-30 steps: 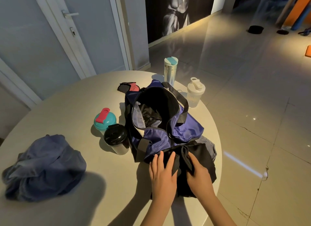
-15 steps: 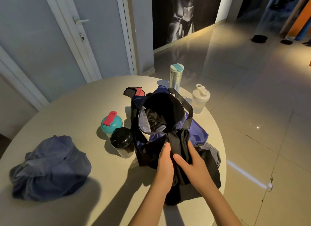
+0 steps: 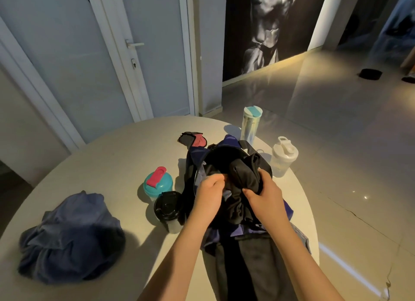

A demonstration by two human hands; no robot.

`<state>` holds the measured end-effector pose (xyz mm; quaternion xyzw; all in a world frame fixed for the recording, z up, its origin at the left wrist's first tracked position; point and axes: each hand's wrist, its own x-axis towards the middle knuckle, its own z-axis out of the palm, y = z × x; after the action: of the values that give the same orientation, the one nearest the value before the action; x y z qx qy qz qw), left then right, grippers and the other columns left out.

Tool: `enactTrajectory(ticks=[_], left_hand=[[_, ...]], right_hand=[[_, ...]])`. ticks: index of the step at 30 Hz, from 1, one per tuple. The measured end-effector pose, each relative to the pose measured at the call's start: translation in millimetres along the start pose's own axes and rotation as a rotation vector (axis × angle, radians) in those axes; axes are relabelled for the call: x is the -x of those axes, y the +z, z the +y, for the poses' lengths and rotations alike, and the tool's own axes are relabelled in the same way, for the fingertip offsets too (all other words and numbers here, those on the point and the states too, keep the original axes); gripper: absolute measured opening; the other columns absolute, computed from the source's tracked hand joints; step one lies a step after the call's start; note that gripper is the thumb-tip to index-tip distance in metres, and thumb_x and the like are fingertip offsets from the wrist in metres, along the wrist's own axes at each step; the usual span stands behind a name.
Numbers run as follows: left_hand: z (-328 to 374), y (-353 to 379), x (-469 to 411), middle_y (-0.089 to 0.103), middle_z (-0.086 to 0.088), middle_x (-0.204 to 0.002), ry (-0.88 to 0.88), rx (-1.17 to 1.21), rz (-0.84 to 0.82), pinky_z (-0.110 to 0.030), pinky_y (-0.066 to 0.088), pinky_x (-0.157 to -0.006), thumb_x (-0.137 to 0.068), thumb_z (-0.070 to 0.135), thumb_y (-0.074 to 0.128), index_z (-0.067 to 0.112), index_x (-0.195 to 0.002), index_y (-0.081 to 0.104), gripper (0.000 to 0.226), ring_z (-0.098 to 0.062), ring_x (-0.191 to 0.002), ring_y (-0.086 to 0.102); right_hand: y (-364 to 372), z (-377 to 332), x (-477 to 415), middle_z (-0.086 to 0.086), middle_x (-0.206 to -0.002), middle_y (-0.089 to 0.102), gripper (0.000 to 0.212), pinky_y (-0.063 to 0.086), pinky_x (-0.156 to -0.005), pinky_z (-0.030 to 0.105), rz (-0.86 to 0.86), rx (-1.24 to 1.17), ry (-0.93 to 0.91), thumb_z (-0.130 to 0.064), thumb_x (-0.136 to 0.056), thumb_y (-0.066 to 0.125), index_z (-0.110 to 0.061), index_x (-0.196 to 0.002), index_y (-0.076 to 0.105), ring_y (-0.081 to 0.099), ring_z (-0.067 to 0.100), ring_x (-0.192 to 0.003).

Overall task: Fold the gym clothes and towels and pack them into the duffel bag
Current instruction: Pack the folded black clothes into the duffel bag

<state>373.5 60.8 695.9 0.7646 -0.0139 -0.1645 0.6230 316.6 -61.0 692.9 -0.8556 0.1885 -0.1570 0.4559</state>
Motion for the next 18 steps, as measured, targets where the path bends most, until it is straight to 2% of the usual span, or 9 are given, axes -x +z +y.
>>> enactTrajectory(ticks=[2,3,4,6,8,10,13,16,18], left_hand=[[-12,-9,-23,0.048,0.002,-0.118,0.165,-0.536,0.184,-0.026,0.037,-0.094,-0.097,0.018,0.044,0.023,-0.11,0.064,0.024,-0.017,-0.115,0.045],[-18,-12,-37,0.042,0.0,-0.128,0.172,-0.772,0.23,-0.031,0.034,-0.099,-0.096,0.022,0.044,0.024,-0.119,0.06,0.028,-0.019,-0.122,0.039],[-23,-15,-49,0.038,-0.002,-0.135,0.129,-0.94,0.239,-0.037,0.031,-0.103,-0.096,0.025,0.044,0.026,-0.126,0.056,0.032,-0.022,-0.127,0.034],[-27,-19,-72,0.038,-0.006,-0.138,-0.026,-1.112,0.146,-0.042,0.03,-0.104,-0.096,0.027,0.042,0.025,-0.131,0.05,0.037,-0.026,-0.127,0.035],[-28,-21,-90,0.047,-0.007,-0.131,-0.127,-1.134,0.069,-0.043,0.032,-0.103,-0.095,0.02,0.043,0.022,-0.131,0.05,0.036,-0.026,-0.121,0.045],[-30,-22,-101,0.053,-0.007,-0.125,-0.074,-1.101,0.086,-0.039,0.038,-0.097,-0.093,0.011,0.045,0.019,-0.129,0.051,0.038,-0.026,-0.116,0.053],[-26,-27,-111,0.055,-0.009,-0.123,0.058,-1.043,0.162,-0.032,0.044,-0.09,-0.091,0.005,0.045,0.016,-0.135,0.047,0.046,-0.026,-0.113,0.056],[-18,-33,-118,0.048,-0.01,-0.135,0.053,-1.007,0.16,-0.03,0.04,-0.098,-0.094,0.008,0.042,0.015,-0.145,0.034,0.053,-0.025,-0.123,0.049],[-17,-35,-120,0.044,-0.009,-0.14,0.035,-0.995,0.145,-0.028,0.035,-0.102,-0.095,0.01,0.042,0.014,-0.148,0.028,0.055,-0.023,-0.128,0.044]], right_hand=[[2,0,-15,-0.007,-0.097,0.054,0.039,0.035,-0.063,0.005,-0.02,-0.01,0.006,-0.008,-0.085,0.063,-0.017,-0.119,0.047,0.051,0.007,-0.082],[4,0,-22,-0.006,-0.097,0.054,0.039,0.036,-0.062,0.007,-0.035,-0.008,0.009,-0.009,-0.084,0.064,-0.016,-0.118,0.047,0.053,0.009,-0.083],[7,1,-30,-0.004,-0.098,0.056,0.039,0.04,-0.064,0.011,-0.055,0.001,0.01,-0.01,-0.084,0.065,-0.015,-0.118,0.047,0.055,0.013,-0.087],[16,5,-45,0.0,-0.106,0.059,0.041,0.046,-0.075,0.021,-0.091,0.049,0.004,-0.013,-0.083,0.067,-0.014,-0.12,0.049,0.057,0.018,-0.096],[29,13,-61,0.003,-0.112,0.06,0.042,0.049,-0.086,0.032,-0.121,0.124,-0.013,-0.017,-0.081,0.068,-0.015,-0.12,0.051,0.057,0.022,-0.104],[42,19,-75,0.005,-0.114,0.058,0.044,0.048,-0.088,0.036,-0.151,0.209,-0.025,-0.022,-0.082,0.067,-0.016,-0.122,0.052,0.056,0.025,-0.108],[61,22,-97,0.008,-0.113,0.054,0.044,0.046,-0.083,0.035,-0.189,0.313,-0.038,-0.024,-0.085,0.064,-0.014,-0.126,0.05,0.056,0.027,-0.103],[81,22,-116,0.009,-0.108,0.056,0.038,0.046,-0.072,0.034,-0.196,0.345,-0.076,-0.022,-0.085,0.062,-0.012,-0.12,0.051,0.059,0.028,-0.094],[95,23,-128,0.01,-0.103,0.058,0.034,0.041,-0.062,0.031,-0.195,0.397,-0.098,-0.021,-0.086,0.06,-0.01,-0.116,0.048,0.06,0.03,-0.09]])
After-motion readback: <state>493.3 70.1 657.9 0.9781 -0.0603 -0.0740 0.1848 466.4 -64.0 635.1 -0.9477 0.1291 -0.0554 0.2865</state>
